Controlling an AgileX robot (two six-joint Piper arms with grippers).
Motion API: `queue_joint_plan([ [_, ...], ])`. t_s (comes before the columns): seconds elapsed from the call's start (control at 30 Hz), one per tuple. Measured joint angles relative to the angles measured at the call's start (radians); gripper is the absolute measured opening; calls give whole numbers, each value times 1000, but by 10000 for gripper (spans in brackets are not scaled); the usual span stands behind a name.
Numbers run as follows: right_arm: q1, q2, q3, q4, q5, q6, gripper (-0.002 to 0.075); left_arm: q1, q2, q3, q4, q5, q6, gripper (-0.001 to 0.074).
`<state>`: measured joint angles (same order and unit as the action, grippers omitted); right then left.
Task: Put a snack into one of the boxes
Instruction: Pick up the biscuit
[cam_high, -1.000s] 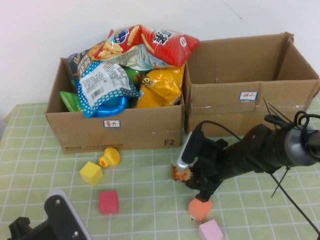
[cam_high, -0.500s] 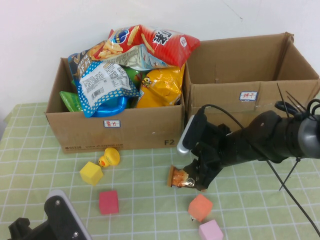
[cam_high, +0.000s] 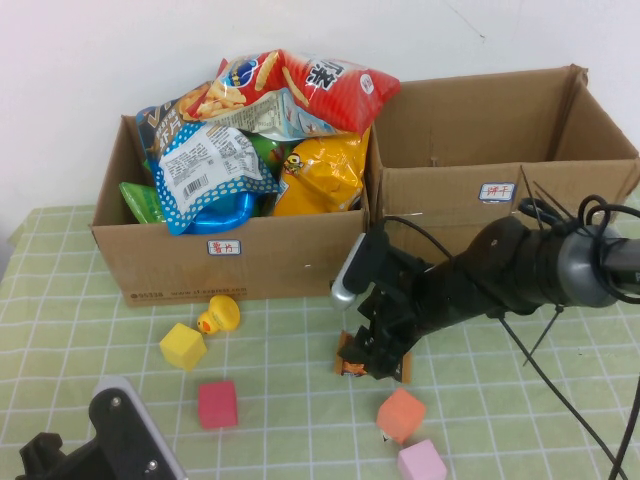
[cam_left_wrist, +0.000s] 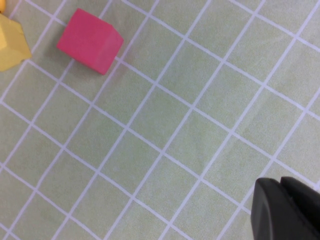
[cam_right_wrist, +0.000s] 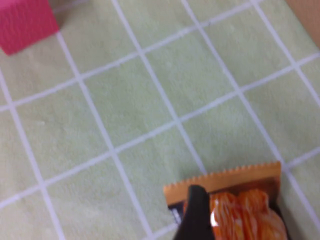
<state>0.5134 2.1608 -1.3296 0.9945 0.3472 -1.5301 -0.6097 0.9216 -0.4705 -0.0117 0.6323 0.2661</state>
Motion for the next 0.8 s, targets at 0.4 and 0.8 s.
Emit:
queue_joint_plan([
  [0.4, 0, 39, -22, -353, 52, 232, 534, 0, 0, 0, -19, -3, 0, -1],
  [0.8, 0, 42, -25, -370, -2, 242, 530, 0, 0, 1, -26, -7, -10, -1],
])
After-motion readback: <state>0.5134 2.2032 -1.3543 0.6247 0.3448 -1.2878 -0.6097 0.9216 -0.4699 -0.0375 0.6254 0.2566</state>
